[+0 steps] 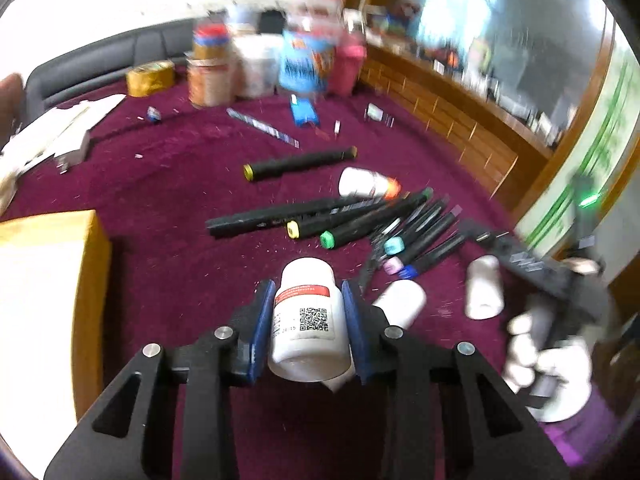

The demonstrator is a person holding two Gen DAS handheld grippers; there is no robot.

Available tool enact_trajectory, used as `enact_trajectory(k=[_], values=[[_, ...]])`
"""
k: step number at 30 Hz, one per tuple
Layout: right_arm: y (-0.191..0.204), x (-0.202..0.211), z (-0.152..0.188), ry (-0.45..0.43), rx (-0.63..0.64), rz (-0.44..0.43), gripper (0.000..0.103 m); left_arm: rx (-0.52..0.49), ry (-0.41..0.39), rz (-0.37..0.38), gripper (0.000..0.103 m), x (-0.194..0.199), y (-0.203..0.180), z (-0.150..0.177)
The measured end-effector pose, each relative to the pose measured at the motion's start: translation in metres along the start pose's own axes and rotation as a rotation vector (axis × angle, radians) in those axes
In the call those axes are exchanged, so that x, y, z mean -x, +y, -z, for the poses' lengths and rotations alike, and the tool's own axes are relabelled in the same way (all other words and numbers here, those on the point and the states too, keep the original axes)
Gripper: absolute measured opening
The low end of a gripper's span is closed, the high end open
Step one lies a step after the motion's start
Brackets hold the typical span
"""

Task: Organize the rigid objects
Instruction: 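Carry the pill bottle into the yellow-rimmed box with left gripper while right grasps white spray bottle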

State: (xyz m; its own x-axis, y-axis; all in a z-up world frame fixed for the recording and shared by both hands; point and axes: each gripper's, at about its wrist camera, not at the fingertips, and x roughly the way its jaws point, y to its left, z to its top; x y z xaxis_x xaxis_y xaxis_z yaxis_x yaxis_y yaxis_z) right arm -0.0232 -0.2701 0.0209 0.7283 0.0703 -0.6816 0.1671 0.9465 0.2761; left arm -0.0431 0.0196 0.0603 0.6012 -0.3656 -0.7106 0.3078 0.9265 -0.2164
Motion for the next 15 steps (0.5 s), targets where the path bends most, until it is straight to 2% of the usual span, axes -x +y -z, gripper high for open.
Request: enact_trajectory(k=[4, 6, 9, 11, 13, 14, 15], values=[[0.004, -0.001, -0.001, 0.012, 0.023, 0.008, 0.081, 0.078, -0.094, 0.033, 0.031, 0.041, 0.012, 0.013], [0.015, 0.019, -0.001, -0.015, 0.071, 0.073, 0.076, 0.102, -0.12, 0.034, 0.031, 0.055, 0.018, 0.022], [0.04, 0.058, 0.002, -0.051, 0.117, -0.023, 0.076, 0.142, -0.12, 0.021, 0.032, 0.063, 0.033, 0.033], [0.066, 0.065, 0.008, 0.003, 0.191, -0.086, 0.076, 0.187, -0.121, 0.026, 0.031, 0.065, 0.044, 0.041], [0.086, 0.054, 0.019, 0.121, 0.212, -0.176, 0.075, 0.214, -0.129, 0.031, 0.031, 0.066, 0.052, 0.047], [0.094, 0.044, 0.026, 0.184, 0.203, -0.206, 0.073, 0.223, -0.133, 0.032, 0.032, 0.067, 0.055, 0.05], [0.099, 0.035, 0.031, 0.234, 0.188, -0.224, 0.064, 0.228, -0.136, 0.031, 0.032, 0.07, 0.058, 0.053]])
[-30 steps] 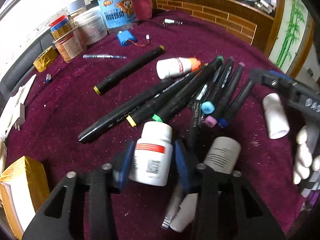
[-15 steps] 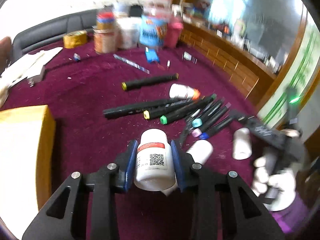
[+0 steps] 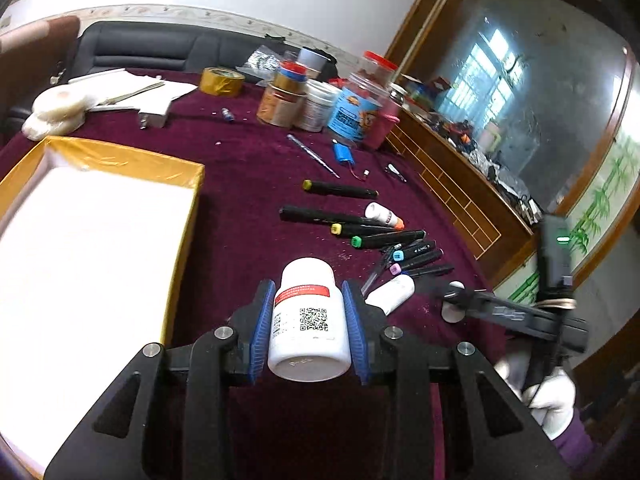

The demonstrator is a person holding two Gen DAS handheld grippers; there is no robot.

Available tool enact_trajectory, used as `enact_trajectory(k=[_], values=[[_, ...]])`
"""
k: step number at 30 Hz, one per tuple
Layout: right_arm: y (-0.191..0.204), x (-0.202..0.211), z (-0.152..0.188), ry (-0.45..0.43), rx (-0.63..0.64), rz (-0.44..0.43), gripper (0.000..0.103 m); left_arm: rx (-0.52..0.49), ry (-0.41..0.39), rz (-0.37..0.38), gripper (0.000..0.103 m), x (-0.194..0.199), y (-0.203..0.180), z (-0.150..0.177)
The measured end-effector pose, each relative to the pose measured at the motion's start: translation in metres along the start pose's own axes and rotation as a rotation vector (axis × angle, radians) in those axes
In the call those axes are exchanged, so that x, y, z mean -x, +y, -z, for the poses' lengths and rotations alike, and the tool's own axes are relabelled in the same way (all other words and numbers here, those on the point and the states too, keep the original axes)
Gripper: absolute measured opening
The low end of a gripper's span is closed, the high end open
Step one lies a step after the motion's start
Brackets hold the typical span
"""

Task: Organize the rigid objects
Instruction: 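Carry the pill bottle into the yellow-rimmed box with left gripper while right grasps white spray bottle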

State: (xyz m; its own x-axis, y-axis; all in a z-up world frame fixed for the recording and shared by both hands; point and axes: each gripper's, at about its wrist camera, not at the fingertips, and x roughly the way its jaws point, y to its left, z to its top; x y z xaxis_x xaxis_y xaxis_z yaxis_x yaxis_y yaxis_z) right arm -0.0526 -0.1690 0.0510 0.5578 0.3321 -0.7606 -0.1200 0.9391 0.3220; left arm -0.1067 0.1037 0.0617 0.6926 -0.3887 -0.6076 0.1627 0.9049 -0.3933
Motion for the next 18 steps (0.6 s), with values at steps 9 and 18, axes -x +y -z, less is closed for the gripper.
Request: enact_trajectory(k=[9, 18], values=[[0.007, -0.052, 0.0, 0.103, -0.153, 0.02, 0.038, 0.005, -0.035, -0.011, 0.032, 0.025, 0.02, 0.014], [0.013, -0.038, 0.0, 0.095, -0.086, -0.013, 0.03, 0.072, -0.06, -0.012, 0.032, 0.037, 0.044, 0.009]])
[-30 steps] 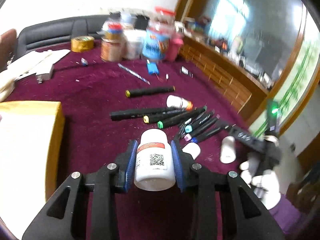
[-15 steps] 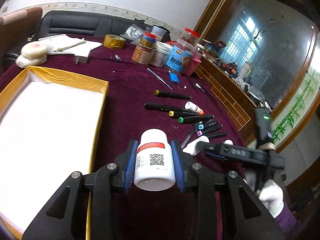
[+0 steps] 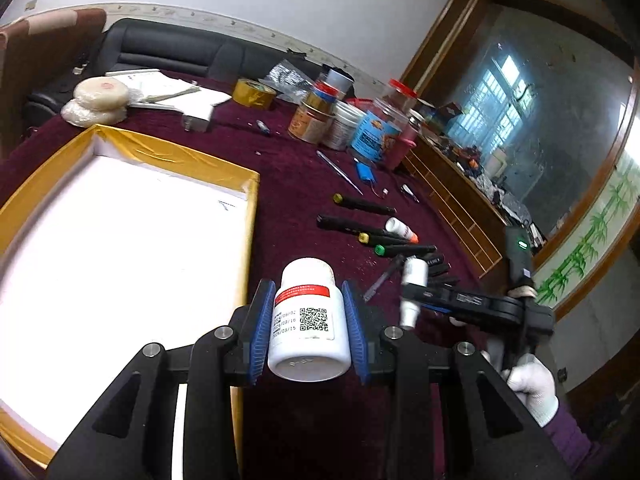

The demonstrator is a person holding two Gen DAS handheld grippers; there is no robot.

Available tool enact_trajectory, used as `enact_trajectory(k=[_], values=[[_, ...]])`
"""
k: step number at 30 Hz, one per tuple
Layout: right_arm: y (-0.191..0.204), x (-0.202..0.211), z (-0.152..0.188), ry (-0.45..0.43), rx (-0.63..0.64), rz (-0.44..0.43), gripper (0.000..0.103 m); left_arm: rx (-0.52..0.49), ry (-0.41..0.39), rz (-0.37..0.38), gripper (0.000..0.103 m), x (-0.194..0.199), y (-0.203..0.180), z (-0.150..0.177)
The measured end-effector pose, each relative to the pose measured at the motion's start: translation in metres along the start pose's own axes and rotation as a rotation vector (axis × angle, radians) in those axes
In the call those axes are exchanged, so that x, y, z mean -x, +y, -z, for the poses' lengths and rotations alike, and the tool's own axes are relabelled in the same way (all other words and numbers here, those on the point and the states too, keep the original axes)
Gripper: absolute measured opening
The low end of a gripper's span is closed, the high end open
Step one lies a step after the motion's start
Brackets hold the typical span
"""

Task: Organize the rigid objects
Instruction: 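Carry the pill bottle into the yellow-rimmed box with left gripper while right grasps white spray bottle, then lower the white spray bottle into the box and open the right gripper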

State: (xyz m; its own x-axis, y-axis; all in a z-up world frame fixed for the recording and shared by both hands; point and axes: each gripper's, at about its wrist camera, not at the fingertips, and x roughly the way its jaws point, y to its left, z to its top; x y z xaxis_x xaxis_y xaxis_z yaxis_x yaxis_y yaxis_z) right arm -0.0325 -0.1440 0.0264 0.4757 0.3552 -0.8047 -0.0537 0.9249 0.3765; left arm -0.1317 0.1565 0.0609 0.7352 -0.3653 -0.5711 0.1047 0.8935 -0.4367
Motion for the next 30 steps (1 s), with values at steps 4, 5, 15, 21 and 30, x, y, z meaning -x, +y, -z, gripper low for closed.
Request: enact_trajectory(k=[4, 5, 15, 21, 30], values=[[0.013, 0.022, -0.001, -0.018, 0.028, -0.078, 0.03, 0.05, 0.001, 0.003, 0.032, 0.006, 0.021, -0.013], [0.018, 0.025, -0.002, -0.016, 0.037, -0.097, 0.03, 0.061, 0.002, -0.003, 0.032, 0.006, 0.026, -0.017], [0.139, -0.018, -0.031, 0.119, 0.184, -0.322, 0.031, 0.148, 0.078, -0.091, 0.032, -0.054, 0.082, -0.072], [0.192, -0.058, -0.033, 0.182, 0.264, -0.293, 0.031, 0.198, 0.115, -0.076, 0.03, -0.092, 0.099, -0.079], [0.198, -0.092, -0.045, 0.22, 0.267, -0.186, 0.033, 0.296, 0.12, -0.056, 0.043, -0.101, 0.117, -0.082]])
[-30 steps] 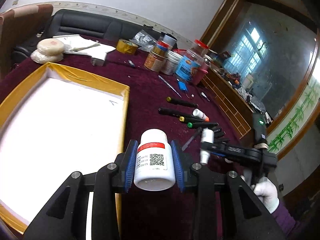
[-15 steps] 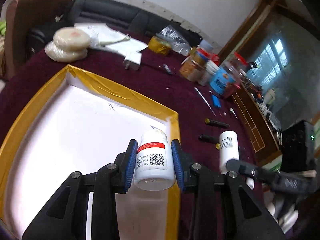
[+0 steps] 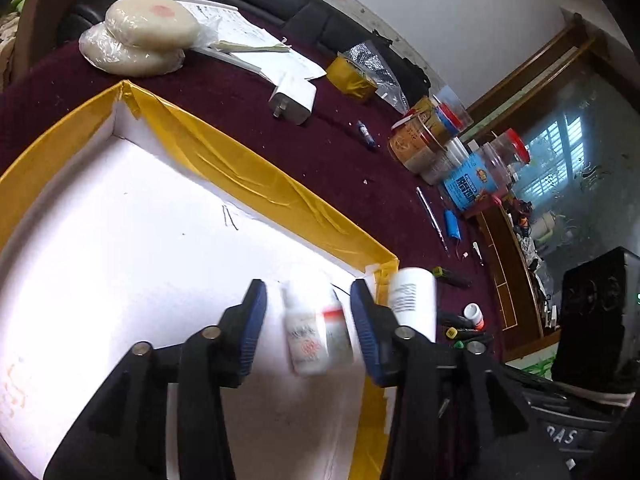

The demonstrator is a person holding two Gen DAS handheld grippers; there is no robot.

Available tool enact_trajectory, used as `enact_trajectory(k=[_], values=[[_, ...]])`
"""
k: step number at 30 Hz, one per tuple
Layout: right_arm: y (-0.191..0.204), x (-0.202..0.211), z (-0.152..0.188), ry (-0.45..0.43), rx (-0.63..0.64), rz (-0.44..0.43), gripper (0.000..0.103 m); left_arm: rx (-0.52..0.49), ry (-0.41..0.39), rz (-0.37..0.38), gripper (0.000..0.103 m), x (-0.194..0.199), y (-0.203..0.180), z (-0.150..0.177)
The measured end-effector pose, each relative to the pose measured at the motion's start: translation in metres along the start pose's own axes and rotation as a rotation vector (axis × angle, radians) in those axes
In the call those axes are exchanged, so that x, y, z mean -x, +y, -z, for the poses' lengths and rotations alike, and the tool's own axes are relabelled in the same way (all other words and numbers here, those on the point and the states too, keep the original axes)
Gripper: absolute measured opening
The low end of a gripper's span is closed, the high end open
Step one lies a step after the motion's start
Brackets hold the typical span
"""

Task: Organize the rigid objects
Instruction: 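Lower the white spray bottle into the box and open the right gripper, then grasp the clear ballpoint pen with left gripper while right reaches for green-label pill bottle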

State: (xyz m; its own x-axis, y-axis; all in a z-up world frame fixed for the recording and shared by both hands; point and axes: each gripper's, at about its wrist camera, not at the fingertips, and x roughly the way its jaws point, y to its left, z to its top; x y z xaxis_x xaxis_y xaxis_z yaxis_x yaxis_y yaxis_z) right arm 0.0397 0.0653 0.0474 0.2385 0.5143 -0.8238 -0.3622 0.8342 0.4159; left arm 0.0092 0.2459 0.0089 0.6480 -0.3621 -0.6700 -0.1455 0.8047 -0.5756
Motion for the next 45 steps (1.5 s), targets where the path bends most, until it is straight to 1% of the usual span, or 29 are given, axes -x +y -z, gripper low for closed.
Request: enact_trajectory(k=[2, 4, 5, 7, 8, 9, 11, 12, 13, 14, 16, 17, 20, 21, 22, 25, 27, 28, 29, 31, 32, 34, 35, 38, 40, 43, 45], values=[[-0.002, 0.002, -0.002, -0.004, -0.004, 0.008, 0.035, -0.011, 0.003, -0.011, 0.043, 0.004, -0.001, 0.001], [0.0, 0.008, -0.003, -0.034, 0.01, 0.026, 0.035, -0.035, -0.005, -0.048, 0.043, 0.013, 0.0, 0.003], [-0.001, 0.015, -0.002, -0.052, 0.02, 0.032, 0.036, -0.051, -0.016, -0.081, 0.043, 0.019, 0.003, 0.005], [-0.003, 0.027, 0.0, -0.084, 0.031, 0.033, 0.039, -0.06, -0.046, -0.154, 0.051, 0.03, 0.014, 0.008], [-0.005, 0.033, 0.0, -0.099, 0.033, 0.025, 0.042, -0.052, -0.065, -0.187, 0.053, 0.037, 0.021, 0.01], [-0.007, 0.038, 0.001, -0.11, 0.034, 0.018, 0.043, -0.034, -0.08, -0.208, 0.054, 0.042, 0.03, 0.012], [-0.012, 0.041, 0.001, -0.115, 0.024, 0.013, 0.043, 0.018, -0.085, -0.239, 0.054, 0.048, 0.048, 0.016], [-0.013, 0.041, 0.002, -0.114, 0.016, 0.007, 0.043, 0.052, -0.085, -0.242, 0.053, 0.05, 0.056, 0.018], [-0.015, 0.042, 0.003, -0.112, 0.008, -0.002, 0.043, 0.09, -0.112, -0.216, 0.055, 0.057, 0.063, 0.021], [-0.017, 0.043, 0.005, -0.11, 0.003, -0.008, 0.044, 0.115, -0.122, -0.225, 0.055, 0.062, 0.068, 0.023], [-0.02, 0.044, 0.011, -0.109, 0.0, -0.017, 0.044, 0.157, -0.147, -0.252, 0.055, 0.07, 0.073, 0.029], [-0.022, 0.046, 0.014, -0.112, -0.001, -0.02, 0.043, 0.165, -0.156, -0.256, 0.055, 0.073, 0.073, 0.033], [-0.033, 0.055, 0.024, -0.132, -0.01, -0.025, 0.043, 0.182, -0.191, -0.303, 0.055, 0.08, 0.07, 0.047], [-0.038, 0.059, 0.027, -0.14, -0.017, -0.026, 0.043, 0.202, -0.201, -0.303, 0.058, 0.082, 0.07, 0.051], [-0.045, 0.066, 0.031, -0.15, -0.028, -0.029, 0.043, 0.228, -0.209, -0.286, 0.06, 0.086, 0.073, 0.055], [-0.066, 0.085, 0.039, -0.183, -0.053, -0.025, 0.043, 0.287, -0.219, -0.234, 0.06, 0.091, 0.081, 0.055], [-0.085, 0.104, 0.045, -0.219, -0.079, -0.011, 0.043, 0.317, -0.212, -0.178, 0.06, 0.095, 0.084, 0.053], [-0.099, 0.117, 0.049, -0.249, -0.1, 0.0, 0.043, 0.306, -0.223, -0.158, 0.06, 0.1, 0.078, 0.054], [-0.107, 0.125, 0.051, -0.266, -0.112, 0.008, 0.043, 0.278, -0.24, -0.158, 0.06, 0.105, 0.069, 0.054], [-0.134, 0.147, 0.059, -0.32, -0.153, 0.041, 0.044, 0.172, -0.266, -0.159, 0.062, 0.114, 0.038, 0.055], [-0.148, 0.156, 0.063, -0.347, -0.176, 0.06, 0.044, 0.123, -0.258, -0.151, 0.064, 0.114, 0.022, 0.056], [-0.175, 0.17, 0.068, -0.389, -0.223, 0.091, 0.045, 0.015, -0.22, -0.124, 0.068, 0.109, -0.015, 0.059], [-0.189, 0.175, 0.071, -0.406, -0.253, 0.104, 0.045, -0.043, -0.193, -0.114, 0.069, 0.103, -0.034, 0.061], [-0.231, 0.185, 0.079, -0.451, -0.349, 0.1, 0.045, -0.222, -0.102, -0.096, 0.069, 0.073, -0.09, 0.074], [-0.253, 0.187, 0.086, -0.478, -0.396, 0.094, 0.045, -0.331, -0.037, -0.103, 0.069, 0.043, -0.125, 0.089], [-0.279, 0.189, 0.097, -0.515, -0.439, 0.095, 0.045, -0.439, 0.044, -0.109, 0.069, 0.005, -0.16, 0.11], [-0.29, 0.19, 0.104, -0.541, -0.451, 0.094, 0.045, -0.485, 0.076, -0.125, 0.069, -0.015, -0.179, 0.12]])
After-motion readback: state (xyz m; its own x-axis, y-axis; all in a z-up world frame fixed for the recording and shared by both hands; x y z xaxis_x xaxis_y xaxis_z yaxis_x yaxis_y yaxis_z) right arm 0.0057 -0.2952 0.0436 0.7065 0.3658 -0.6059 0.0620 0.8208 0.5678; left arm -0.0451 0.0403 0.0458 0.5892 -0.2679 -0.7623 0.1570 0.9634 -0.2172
